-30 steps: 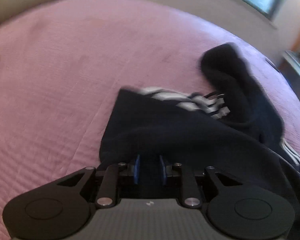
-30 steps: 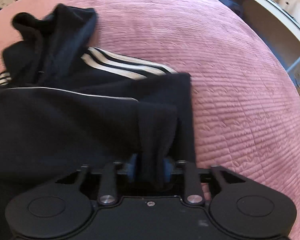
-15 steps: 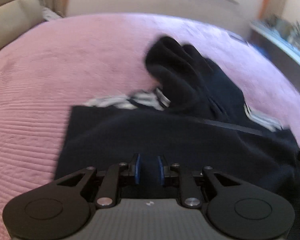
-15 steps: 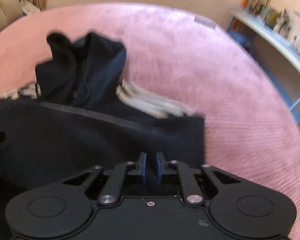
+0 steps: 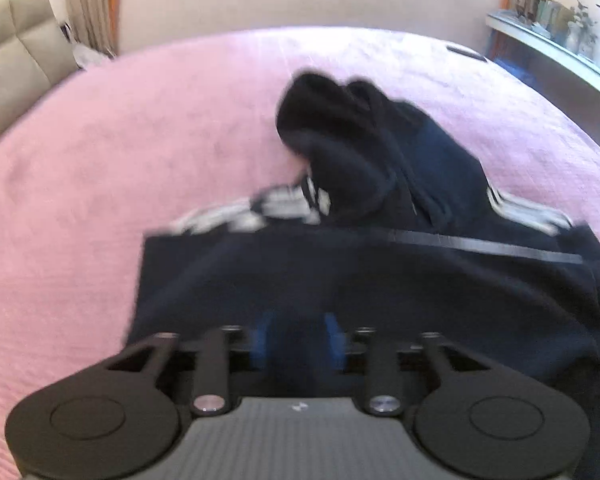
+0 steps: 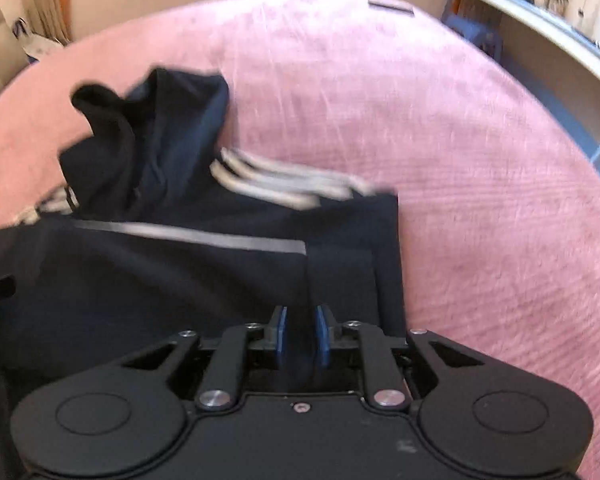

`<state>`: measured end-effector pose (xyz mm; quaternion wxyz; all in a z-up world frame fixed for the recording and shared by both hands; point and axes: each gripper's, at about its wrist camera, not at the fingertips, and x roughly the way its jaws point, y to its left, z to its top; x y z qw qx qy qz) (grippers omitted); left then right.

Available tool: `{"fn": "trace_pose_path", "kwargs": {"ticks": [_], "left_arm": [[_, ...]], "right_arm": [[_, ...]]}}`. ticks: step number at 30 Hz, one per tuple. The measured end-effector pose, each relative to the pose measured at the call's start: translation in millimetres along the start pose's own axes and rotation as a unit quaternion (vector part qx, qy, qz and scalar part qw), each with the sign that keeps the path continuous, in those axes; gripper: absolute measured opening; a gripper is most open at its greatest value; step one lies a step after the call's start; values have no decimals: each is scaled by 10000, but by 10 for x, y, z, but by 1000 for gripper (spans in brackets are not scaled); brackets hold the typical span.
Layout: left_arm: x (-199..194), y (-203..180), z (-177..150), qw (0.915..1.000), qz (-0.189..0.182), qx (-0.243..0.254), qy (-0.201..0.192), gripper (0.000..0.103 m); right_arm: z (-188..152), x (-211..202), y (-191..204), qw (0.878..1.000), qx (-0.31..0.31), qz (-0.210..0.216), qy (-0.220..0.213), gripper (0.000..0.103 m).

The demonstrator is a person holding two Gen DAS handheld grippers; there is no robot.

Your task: Fold large clothes

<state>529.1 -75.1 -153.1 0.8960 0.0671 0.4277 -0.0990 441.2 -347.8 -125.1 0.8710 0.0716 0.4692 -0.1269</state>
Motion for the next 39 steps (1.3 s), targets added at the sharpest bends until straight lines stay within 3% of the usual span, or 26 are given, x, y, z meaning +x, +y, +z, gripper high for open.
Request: {"fn": "trace_pose_path", "kwargs": {"ticks": [9,10,13,17,21,24,30,36,37,38,39], "left_arm": [[306,-10,1049,9961,-164,-487,-723,47],[385,22,1166,9956,-231,-523,-739,47],[636,145,1426,9944,-414,-562,-798,47],[1022,257,1652,9951,-554,-473,-663,47],[1294,301,1813,9908,-1060,-601,-580,47],[1456,273,1827,9911,-1102,-554,-507,47],[1807,323,1812,9960,-715,-531,-56,40],[1930,436,1782,9918,-1004,-789,8,34],[1952,424,1779,9924,-985,-743,18,25],[1962,408,1785,9930,-950,-704,44,14],[1975,398,1783,9938,-891,-655,61,14]], "right_arm": [[866,214,355,9932,-96,791,-846,19],[974,272,408,9911,-85,909,-970,21],[1246,486,549,9858,-32,1178,-1195,43],[1647,870,837,9831,-168,1350,-1223,43],[1955,1272,1104,9847,-269,1421,-968,43],[2042,1506,1303,9881,-515,1245,-736,47],[2011,1871,1520,9920,-727,960,-389,48],[2080,2110,1671,9962,-561,493,-459,57],[2104,2142,1694,9962,-591,368,-516,57],[2129,2177,1714,9962,-645,244,-533,45],[2153,2189,1704,9962,-655,256,-519,29]]}}
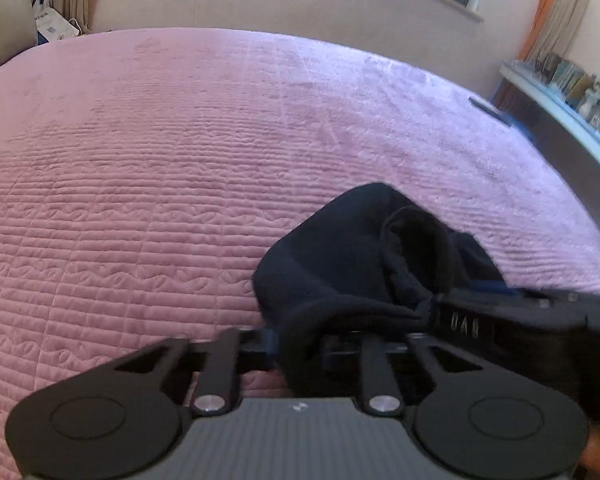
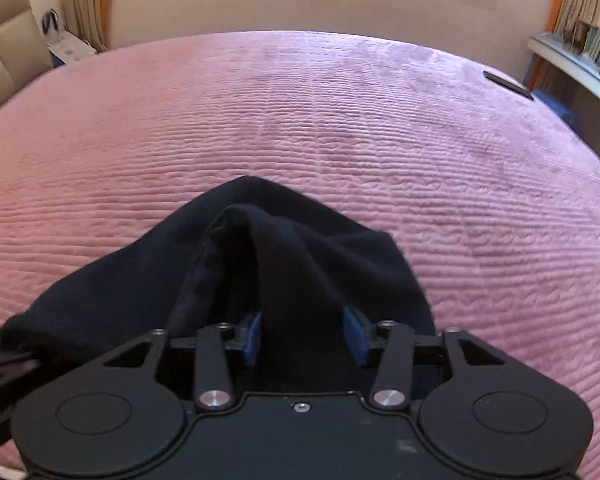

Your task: Fold large clothes

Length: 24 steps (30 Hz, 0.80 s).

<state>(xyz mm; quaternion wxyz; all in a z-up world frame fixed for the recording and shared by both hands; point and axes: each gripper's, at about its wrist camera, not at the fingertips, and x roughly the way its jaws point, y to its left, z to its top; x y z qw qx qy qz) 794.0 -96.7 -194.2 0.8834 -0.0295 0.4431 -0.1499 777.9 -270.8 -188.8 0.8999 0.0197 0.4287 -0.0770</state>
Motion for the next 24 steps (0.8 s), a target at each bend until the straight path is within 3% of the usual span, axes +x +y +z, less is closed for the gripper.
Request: {"fn": "trace_pose_path", "kwargs": {"ticks": [1,7,10,13,17,19,22,24], "left_arm": [[-24,4,-7,10000,10,70,-66,12],[-456,128,241,9962,175,473,-706,12],[-603,159,387,9940,215,600,-887,12],[-431,58,318,9930,268,1074,-418,17],[-36,-25,-112,9808,600,1750,616,24],[-77,0,-291,9793,626,1819,637,27],[-278,66,-427,9770,829,1882,560,49],[-467,148,-446,9804,599,1829,417,50]], "right_arm": [[15,-9,-44,10000,41,24,4,9],[108,-605,-789,9972,464,-128,-574,9],[75,-891,-1223,9972,527,291,-442,8],[-107,-902,-1374,9996,27,230,-139,13],[-520,-493,-1398,9960,-413,111,789,14],[-655,-452,-1400,9946,-480,126,917,23],[-680,-624,-1431,9942,-619,-13,875,64],[-678,-802,-1499,9949,-639,42,782,59]]}}
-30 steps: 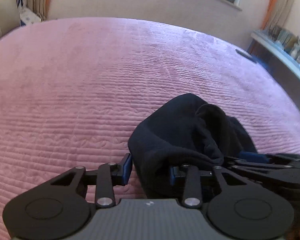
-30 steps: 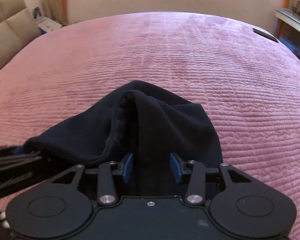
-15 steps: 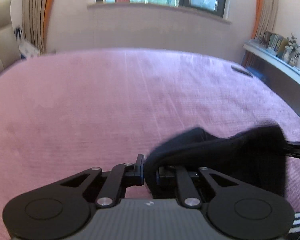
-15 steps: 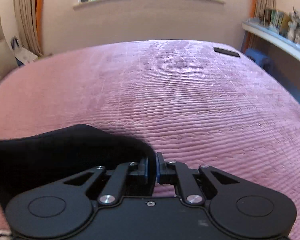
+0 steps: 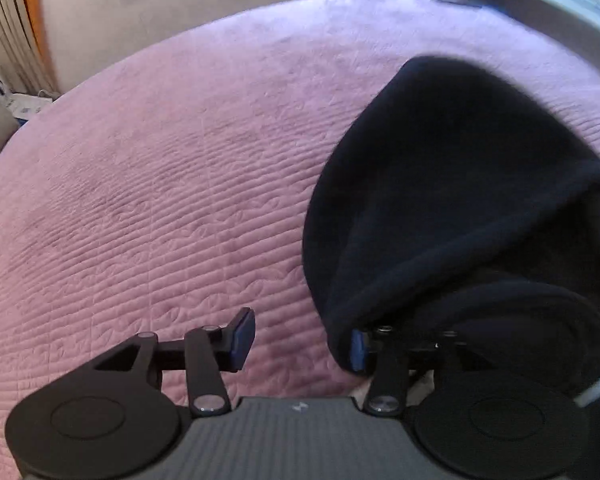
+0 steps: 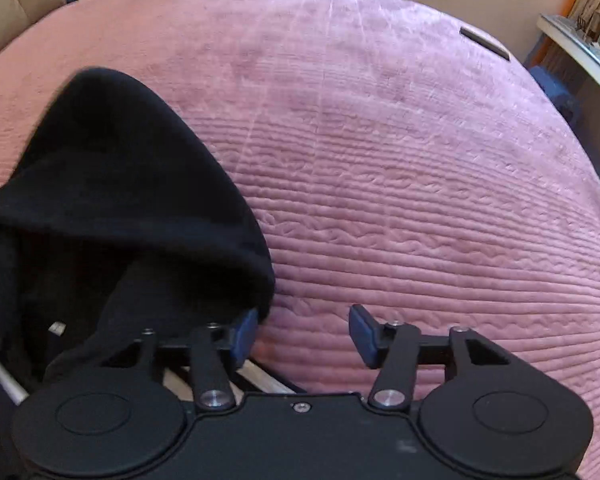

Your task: Fold large clothes

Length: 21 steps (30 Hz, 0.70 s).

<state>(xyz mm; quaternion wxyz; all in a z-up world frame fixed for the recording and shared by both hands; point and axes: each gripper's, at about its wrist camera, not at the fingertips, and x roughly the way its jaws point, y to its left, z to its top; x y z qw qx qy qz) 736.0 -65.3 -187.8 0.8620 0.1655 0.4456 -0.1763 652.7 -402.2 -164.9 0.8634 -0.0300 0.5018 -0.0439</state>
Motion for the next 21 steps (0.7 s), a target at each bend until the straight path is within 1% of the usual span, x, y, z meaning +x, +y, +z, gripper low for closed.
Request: {"fn": "trace_pose_path", "kwargs": {"ticks": [2,4,5,6,7,8,9,10,11,12,13,14,15,16,17,18,19,20,21], "left_arm": [[-162,82,3,9996,-215,-156,-139,50],[-333,137,56,9986,-240,-279,-385,50],[-421,136,102,9975,-262,-309,-572,50],[-499,157,170,9955,-326,-422,-781,50],[-536,182,249,9925,-474,-616,-939,50],[-535,202,312,9891,-691,-781,-1036,50],[-490,191,418,9853,-998,-877,-1073,50],[-441,158,502,9850,-1093,-827,-1052,49],[-398,114,584,9858,-1047,-751,-1073,49],[-346,79,654,9863,-1000,-732,-1088,50],[-250,70,741,9855,-1065,-787,-1063,50],[-133,83,805,9838,-1174,-859,-1045,50],[25,115,866,9834,-1240,-896,-979,50],[208,122,929,9846,-1250,-881,-844,50],[411,124,986,9865,-1259,-839,-623,50],[582,103,1014,9877,-1257,-843,-383,50],[748,113,1046,9871,-1349,-848,-134,49],[870,119,1056,9853,-1470,-875,11,48],[940,138,1036,9836,-1546,-922,91,47]], "right_arm": [[26,-212,-71,9997,119,97,-209,59],[170,-343,-51,9972,296,398,-558,56],[275,-356,8,9953,325,591,-695,48],[401,-332,103,9934,303,766,-800,43],[544,-277,229,9917,241,886,-897,39],[671,-219,370,9898,118,956,-1053,39],[805,-142,492,9876,-31,1006,-1205,39],[945,-51,602,9851,-145,1114,-1302,39],[1054,30,665,9828,-199,1278,-1319,46],[1175,127,711,9807,-222,1461,-1283,53],[1272,218,722,9796,-204,1564,-1249,67],[1362,320,724,9782,-229,1689,-1186,69],[1399,389,717,9780,-243,1723,-1146,70],[1438,479,711,9792,-233,1716,-1054,72],[1452,557,688,9800,-235,1765,-886,74],[1459,656,660,9801,-216,1876,-610,74],[1467,778,634,9789,-143,2021,-270,73],[1437,890,629,9781,-34,2082,-2,58],[1400,965,628,9793,48,2012,194,36]]}}
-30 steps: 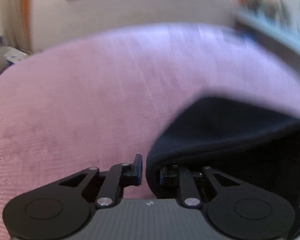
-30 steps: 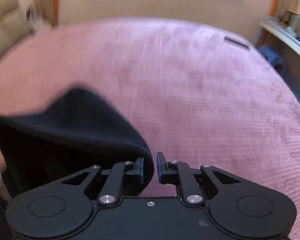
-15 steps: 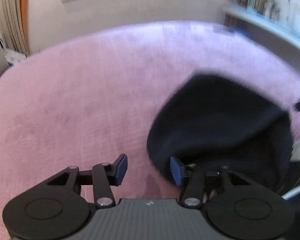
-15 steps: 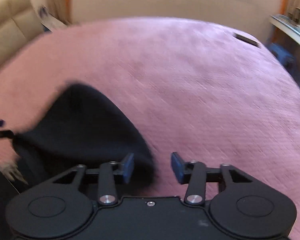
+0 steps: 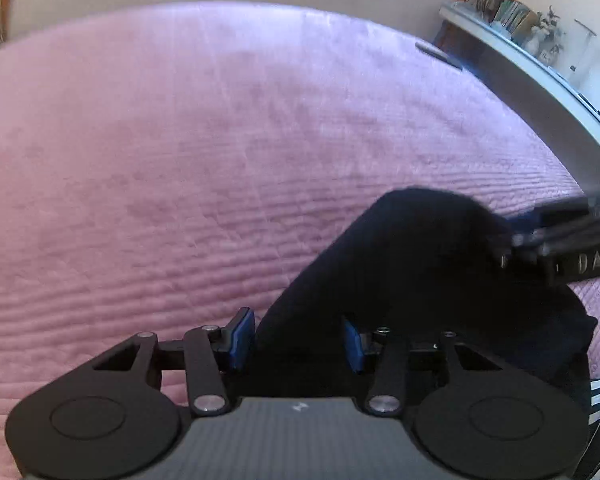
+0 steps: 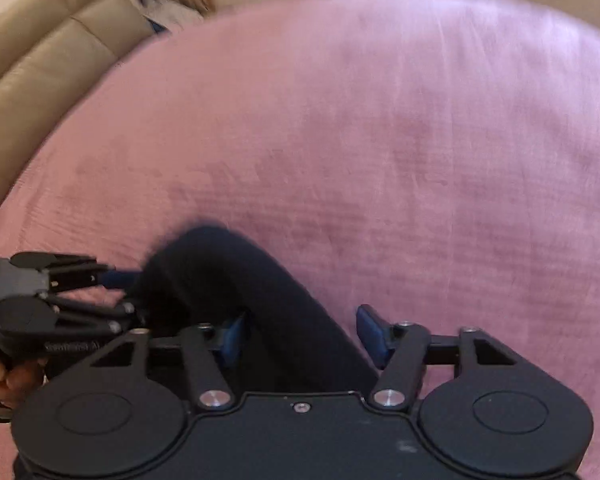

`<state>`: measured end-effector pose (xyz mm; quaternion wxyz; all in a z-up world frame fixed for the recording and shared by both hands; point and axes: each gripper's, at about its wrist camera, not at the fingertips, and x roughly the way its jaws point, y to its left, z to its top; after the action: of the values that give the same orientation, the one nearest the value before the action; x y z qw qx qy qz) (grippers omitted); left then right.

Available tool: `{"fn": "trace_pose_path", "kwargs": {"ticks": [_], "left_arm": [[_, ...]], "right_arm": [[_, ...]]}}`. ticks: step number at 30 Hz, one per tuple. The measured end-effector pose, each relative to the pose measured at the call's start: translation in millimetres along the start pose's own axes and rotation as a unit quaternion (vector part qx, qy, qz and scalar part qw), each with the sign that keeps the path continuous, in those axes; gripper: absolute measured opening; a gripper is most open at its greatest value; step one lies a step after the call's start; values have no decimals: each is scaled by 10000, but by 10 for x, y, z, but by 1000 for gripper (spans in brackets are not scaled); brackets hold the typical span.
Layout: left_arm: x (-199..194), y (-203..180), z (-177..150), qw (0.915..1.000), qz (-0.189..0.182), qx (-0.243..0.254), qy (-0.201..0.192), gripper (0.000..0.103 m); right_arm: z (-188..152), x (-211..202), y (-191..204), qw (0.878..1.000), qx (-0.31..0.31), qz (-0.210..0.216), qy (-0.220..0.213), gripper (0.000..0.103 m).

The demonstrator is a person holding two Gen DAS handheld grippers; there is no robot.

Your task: Fold large clothes

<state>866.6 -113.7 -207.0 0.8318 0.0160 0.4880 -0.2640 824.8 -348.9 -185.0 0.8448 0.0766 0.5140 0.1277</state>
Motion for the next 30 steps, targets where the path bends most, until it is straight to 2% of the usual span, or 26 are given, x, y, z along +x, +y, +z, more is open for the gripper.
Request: {"fn": "trace_pose_path", "kwargs": {"ticks": [1,2,3,5,6,7,8,9,10,11,12,13,14,15,16,17,18,19,20,22,24,26,27,30], "left_arm": [[22,6,-1,10000,-52,-42,-11,34],[-2,-8,7,9997,-214,-24,-128,15],[-26,-33,30,9990,-377,-18,-230,12],[-92,-86,102,9977,-341,0,-589,15],[-109,-114,134,9959,-307,21,-845,18],[-64,-137,170,9951,-148,28,-975,19],[35,-156,203,9956,72,16,-938,19],[162,-174,220,9964,291,66,-799,19],[281,-175,211,9969,465,147,-621,24],[333,-165,182,9973,471,149,-544,26],[289,-141,150,9972,398,132,-618,27],[216,-101,131,9970,341,177,-672,32],[113,-72,102,9961,372,237,-762,40],[-11,-42,70,9944,509,278,-878,43],[-142,-2,50,9931,581,263,-987,44],[-269,48,17,9928,477,203,-1076,44],[-403,87,-28,9932,201,115,-1145,43],[-529,113,-69,9925,-67,33,-1220,42],[-586,100,-115,9915,-278,3,-1267,42],[-590,30,-215,9915,-613,48,-1148,42],[-446,-66,-329,9951,-550,312,-765,42],[-247,-114,-447,9974,-14,626,-344,43],[-245,-118,-485,9970,112,681,-342,43],[-451,-123,-390,9956,85,582,-727,43]], "right_arm": [[-34,21,-9,9999,60,-80,70,5],[-80,-37,-22,9998,168,-94,-72,5],[-107,-127,-5,9993,191,-140,-299,5],[-156,-386,27,9951,178,-296,-931,5],[-152,-441,5,9929,273,-351,-1105,6],[-142,-429,-35,9914,426,-415,-1165,8],[-135,-329,-92,9912,575,-534,-1064,9],[-124,-154,-149,9922,647,-720,-782,17],[-137,-2,-234,9926,757,-832,-460,37],[-186,-7,-335,9917,969,-674,-512,39],[-221,-104,-395,9904,1148,-503,-580,46],[-244,-243,-449,9881,1326,-443,-644,54],[-278,-385,-473,9862,1386,-402,-806,55],[-312,-517,-460,9851,1354,-361,-997,56],[-391,-676,-436,9839,1260,-384,-1211,56],[-468,-820,-393,9838,1097,-482,-1335,57],[-533,-904,-346,9846,937,-571,-1361,57],[-617,-966,-287,9850,789,-680,-1375,46],[-701,-981,-221,9856,640,-780,-1355,26],[-821,-874,-178,9888,527,-941,-1036,3],[-934,-750,-262,9883,685,-1179,-684,3],[-1006,-673,-444,9855,1015,-1288,-440,2],[-1009,-759,-491,9857,1123,-1145,-523,3],[-878,-1038,-406,9875,835,-899,-988,19]]}}
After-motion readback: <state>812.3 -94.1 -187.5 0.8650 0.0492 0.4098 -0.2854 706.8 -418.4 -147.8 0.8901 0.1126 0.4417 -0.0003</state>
